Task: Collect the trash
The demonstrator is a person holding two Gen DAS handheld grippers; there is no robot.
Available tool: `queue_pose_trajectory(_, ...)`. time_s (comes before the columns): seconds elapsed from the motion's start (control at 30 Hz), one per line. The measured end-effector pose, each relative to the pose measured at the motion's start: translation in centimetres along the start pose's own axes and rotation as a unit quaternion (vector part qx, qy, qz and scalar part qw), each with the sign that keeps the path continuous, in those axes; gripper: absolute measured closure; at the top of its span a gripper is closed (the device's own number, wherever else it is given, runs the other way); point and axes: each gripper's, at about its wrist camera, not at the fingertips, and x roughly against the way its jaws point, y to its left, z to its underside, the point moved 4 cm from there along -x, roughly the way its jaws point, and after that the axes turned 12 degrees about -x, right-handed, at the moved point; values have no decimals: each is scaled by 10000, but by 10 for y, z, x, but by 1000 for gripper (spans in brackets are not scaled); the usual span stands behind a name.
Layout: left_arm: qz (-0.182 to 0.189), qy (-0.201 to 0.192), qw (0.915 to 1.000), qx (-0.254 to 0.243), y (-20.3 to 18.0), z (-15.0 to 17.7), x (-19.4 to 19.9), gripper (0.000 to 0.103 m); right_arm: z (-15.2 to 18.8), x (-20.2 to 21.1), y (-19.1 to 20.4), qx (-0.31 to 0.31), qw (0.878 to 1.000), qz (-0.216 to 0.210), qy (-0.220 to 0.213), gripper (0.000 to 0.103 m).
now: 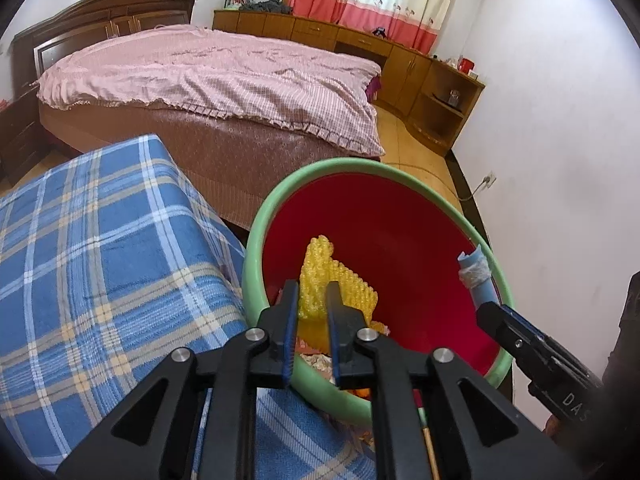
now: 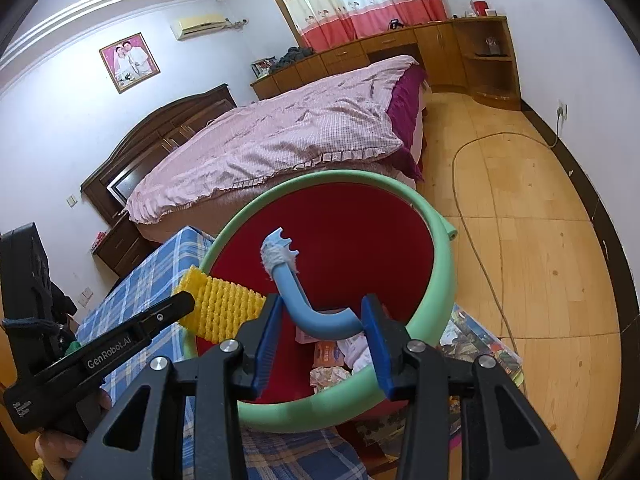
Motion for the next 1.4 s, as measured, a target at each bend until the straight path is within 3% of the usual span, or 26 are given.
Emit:
queue_pose_trajectory(0.07,11,48,10000,16,0,0,-1,76,-1,0,1,-26,10000,-19,18,58)
queue_pose_trajectory(0.17,31,19,10000,2,-1,0,2,69,0,0,2,-32,10000,-13,25,56)
queue_pose_trajectory(0.53,-80,3,9999,143,8,2,36,66,8,24,19,22,9999,-149,-79,44)
queue_pose_trajectory(0.7,-201,-66,9997,140,14,10,63,59,14,45,37,116,9993,-331,-161,34)
queue_pose_trajectory(0.93,-489,-263,9983,156,24,18,106,55,25,75,63,324,9977,-501,-325,21)
queue_pose_trajectory(1.4,-1148,-532,9914,336,41,47,180,55,55,131,107,833,9927,-562,-662,10)
